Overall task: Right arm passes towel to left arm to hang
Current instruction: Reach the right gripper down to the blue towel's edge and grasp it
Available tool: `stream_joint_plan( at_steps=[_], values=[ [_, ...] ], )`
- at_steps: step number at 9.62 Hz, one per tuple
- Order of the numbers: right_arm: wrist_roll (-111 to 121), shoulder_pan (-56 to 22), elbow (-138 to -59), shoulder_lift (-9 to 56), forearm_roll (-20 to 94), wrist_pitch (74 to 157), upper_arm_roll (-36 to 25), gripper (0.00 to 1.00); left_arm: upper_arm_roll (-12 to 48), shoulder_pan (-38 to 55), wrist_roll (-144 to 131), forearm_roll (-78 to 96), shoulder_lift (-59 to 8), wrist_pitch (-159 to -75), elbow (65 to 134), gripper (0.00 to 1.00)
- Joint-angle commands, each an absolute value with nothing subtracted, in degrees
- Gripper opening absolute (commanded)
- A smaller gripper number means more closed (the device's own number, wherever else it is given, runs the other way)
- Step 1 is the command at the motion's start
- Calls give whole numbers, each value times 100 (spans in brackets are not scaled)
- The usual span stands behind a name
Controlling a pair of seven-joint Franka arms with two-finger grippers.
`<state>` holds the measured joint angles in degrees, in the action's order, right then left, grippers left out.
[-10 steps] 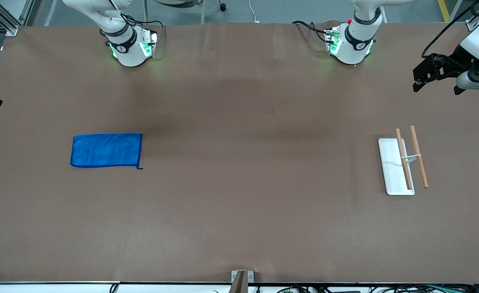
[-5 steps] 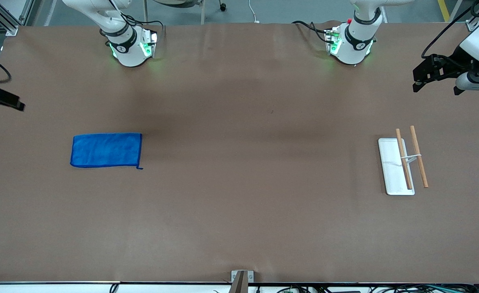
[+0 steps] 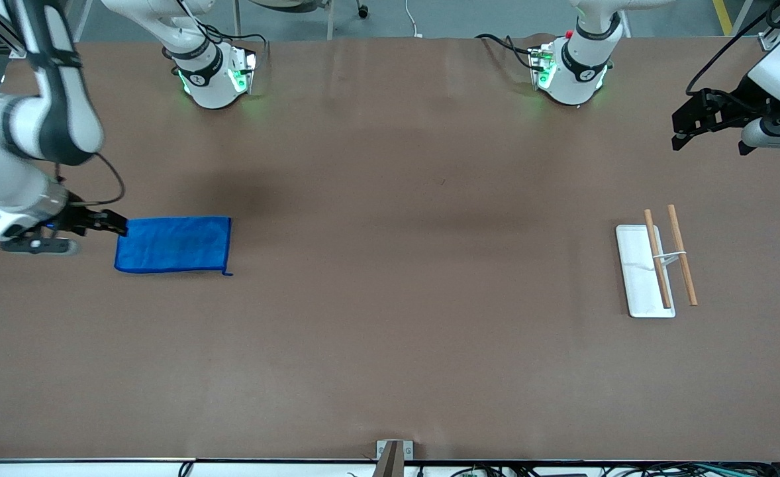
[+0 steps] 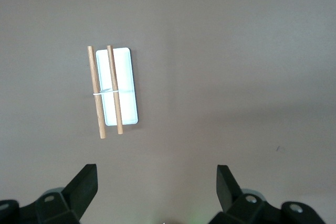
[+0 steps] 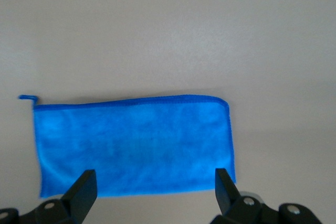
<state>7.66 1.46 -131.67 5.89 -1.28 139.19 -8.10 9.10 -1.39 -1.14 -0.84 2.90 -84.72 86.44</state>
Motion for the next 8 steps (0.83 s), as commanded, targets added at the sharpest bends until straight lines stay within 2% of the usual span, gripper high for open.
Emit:
stream_joint_plan(
  at_steps=[1, 3, 6, 7, 8],
  values=[
    [887, 115, -13927, 1156, -228, 15573, -809, 99, 923, -141, -44, -167, 202, -8385, 8692, 100],
    [1044, 35, -14220, 1624, -246, 16468, -809, 99, 923, -132, -44, -167, 202, -8385, 8684, 100],
    [1134, 18, -14291, 1853, -246, 16680, -809, 92, 923, -141, -44, -167, 202, -8385, 8684, 100],
    [1134, 18, -14291, 1907, -246, 16690, -800, 80, 923, -141, -44, -167, 202, -8385, 8692, 100],
    [1134, 26, -14291, 1916, -246, 16690, -800, 50, 923, -141, -44, -167, 202, -8385, 8684, 100]
  ],
)
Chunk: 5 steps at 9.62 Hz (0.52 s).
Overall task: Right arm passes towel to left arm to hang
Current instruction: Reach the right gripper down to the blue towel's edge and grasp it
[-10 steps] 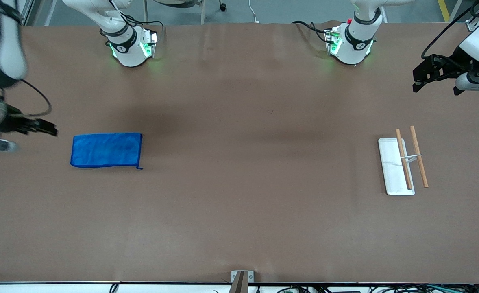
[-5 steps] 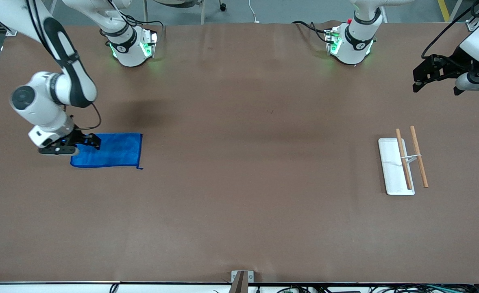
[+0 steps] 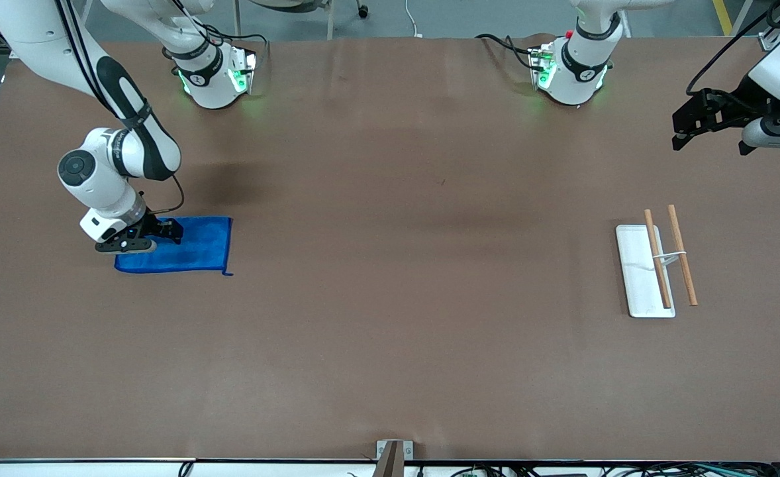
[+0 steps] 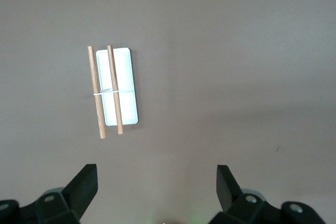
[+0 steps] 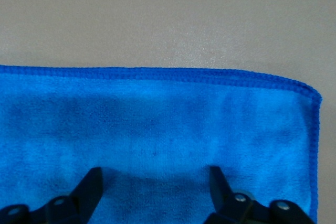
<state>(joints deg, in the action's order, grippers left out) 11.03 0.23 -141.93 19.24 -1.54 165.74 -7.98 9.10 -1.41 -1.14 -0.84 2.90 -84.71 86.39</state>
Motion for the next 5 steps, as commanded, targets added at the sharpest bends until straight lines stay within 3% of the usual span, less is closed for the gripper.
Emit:
stream_joint_plan(
  at_steps=[1, 2, 3, 5],
  values=[
    [1116, 61, -14291, 1933, -246, 16708, -791, 24, 923, -141, -35, -167, 202, -8385, 8692, 100],
    [1108, 70, -14291, 1968, -237, 16760, -791, 6, 914, -141, -35, -167, 202, -8385, 8684, 100],
    [1055, 70, -14282, 1969, -237, 16752, -791, 0, 923, -149, -35, -167, 202, -8385, 8692, 100],
    [880, 9, -14247, 1855, -229, 16551, -782, 0, 923, -149, -35, -167, 202, -8385, 8684, 100]
  ],
)
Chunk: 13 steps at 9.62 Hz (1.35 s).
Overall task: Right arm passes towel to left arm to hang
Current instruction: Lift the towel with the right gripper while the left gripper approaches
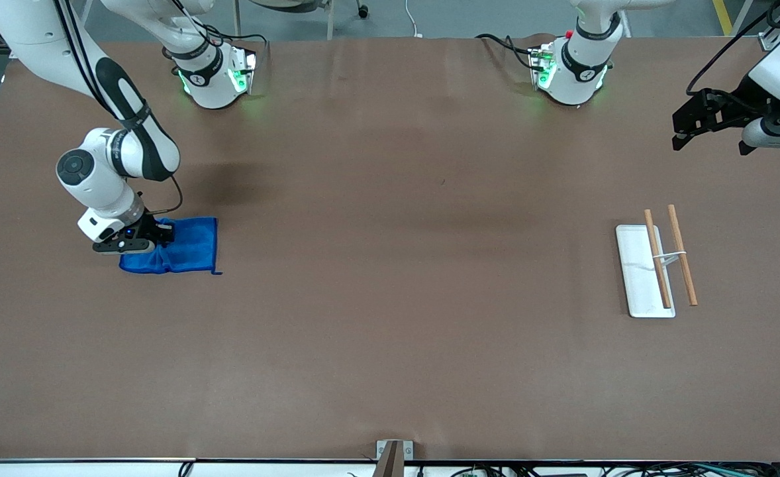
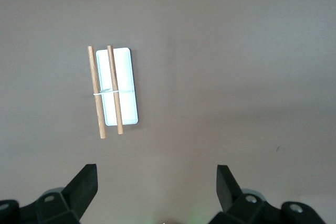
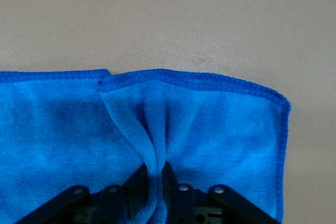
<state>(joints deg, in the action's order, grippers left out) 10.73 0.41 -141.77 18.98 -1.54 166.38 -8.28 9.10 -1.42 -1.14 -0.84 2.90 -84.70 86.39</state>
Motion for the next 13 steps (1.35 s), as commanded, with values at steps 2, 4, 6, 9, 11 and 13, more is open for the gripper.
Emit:
stream_joint_plan(
  at_steps=[2, 4, 6, 9, 11, 13],
  values=[
    [573, -131, -13924, 1356, -229, 15308, -773, 0, 923, -149, -26, -167, 202, -8385, 8692, 100],
    [563, -193, -13345, 925, -229, 13999, -756, 0, 914, -149, -18, -158, 202, -8385, 8701, 100],
    [327, -333, -12380, 748, -211, 12523, -738, 0, 914, -237, -26, -71, 193, -8385, 8701, 100],
    [-482, -562, -10954, 791, -132, 11155, -214, 0, 897, -595, -26, 708, 71, -8385, 8701, 100],
    [-483, -580, -10742, 800, 1389, 11310, 166, 0, 905, -781, -18, 1752, -471, -8385, 8710, 100],
    [-483, -685, -10565, 887, 2596, 11914, 526, 0, 905, -774, 149, 3271, -1262, -8620, 8754, 100]
  ],
)
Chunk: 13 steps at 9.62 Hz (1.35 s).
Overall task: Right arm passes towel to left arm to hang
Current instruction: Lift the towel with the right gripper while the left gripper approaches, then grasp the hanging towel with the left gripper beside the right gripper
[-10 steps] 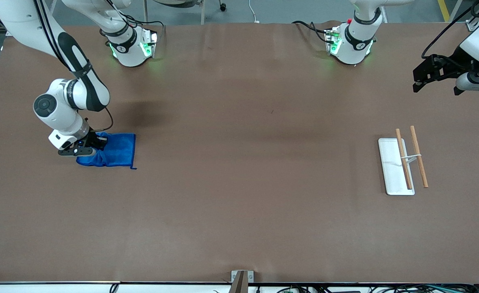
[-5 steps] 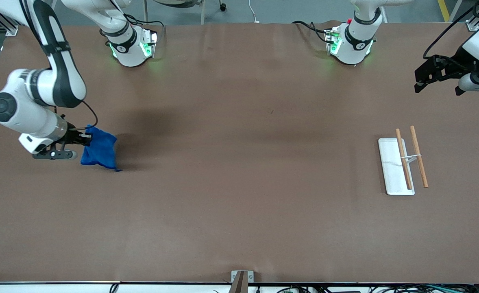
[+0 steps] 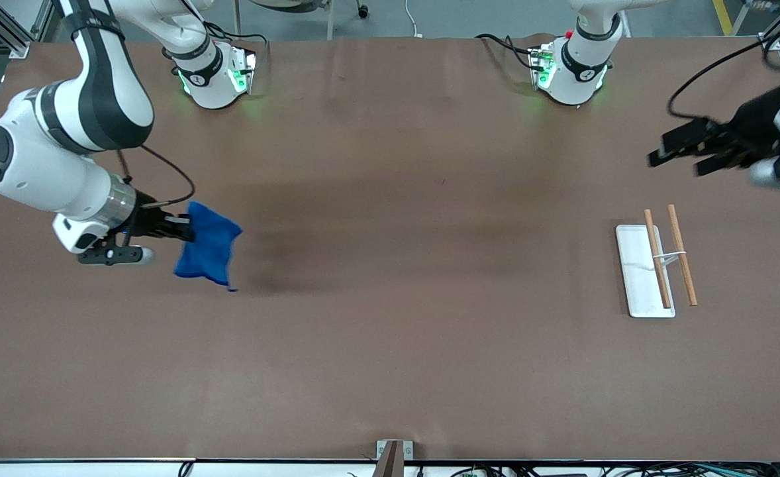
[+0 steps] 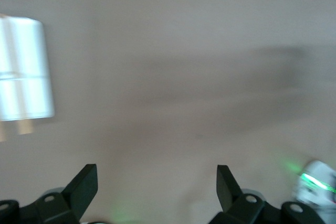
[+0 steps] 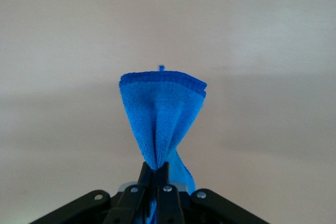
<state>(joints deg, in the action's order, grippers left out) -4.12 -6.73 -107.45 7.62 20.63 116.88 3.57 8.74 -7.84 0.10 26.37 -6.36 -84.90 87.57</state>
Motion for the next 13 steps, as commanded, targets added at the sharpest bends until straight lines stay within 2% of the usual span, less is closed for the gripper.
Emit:
stream_joint_plan(
  at_steps=[1, 6, 9, 11, 13],
  values=[
    [-492, -738, -10564, 940, 3132, 12344, 762, 0, 949, -730, 228, 3800, -1535, -8805, 8754, 100],
    [-475, -765, -10564, 1133, 6312, 13717, 2203, 0, 1283, -537, 351, 6822, -2714, -9167, 9324, 100],
    [-475, -765, -10469, 1125, 7878, 13965, 2785, 0, 1484, -343, 474, 8232, -3434, -9088, 9413, 100],
    [-449, -773, -10345, 1125, 8453, 14429, 3136, 0, 1555, -325, 1663, 8680, -3804, -9053, 9692, 100],
    [-448, -782, -10327, 1125, 8517, 14738, 3400, 0, 1695, -342, 2073, 8989, -3806, -8896, 9983, 100]
  ],
)
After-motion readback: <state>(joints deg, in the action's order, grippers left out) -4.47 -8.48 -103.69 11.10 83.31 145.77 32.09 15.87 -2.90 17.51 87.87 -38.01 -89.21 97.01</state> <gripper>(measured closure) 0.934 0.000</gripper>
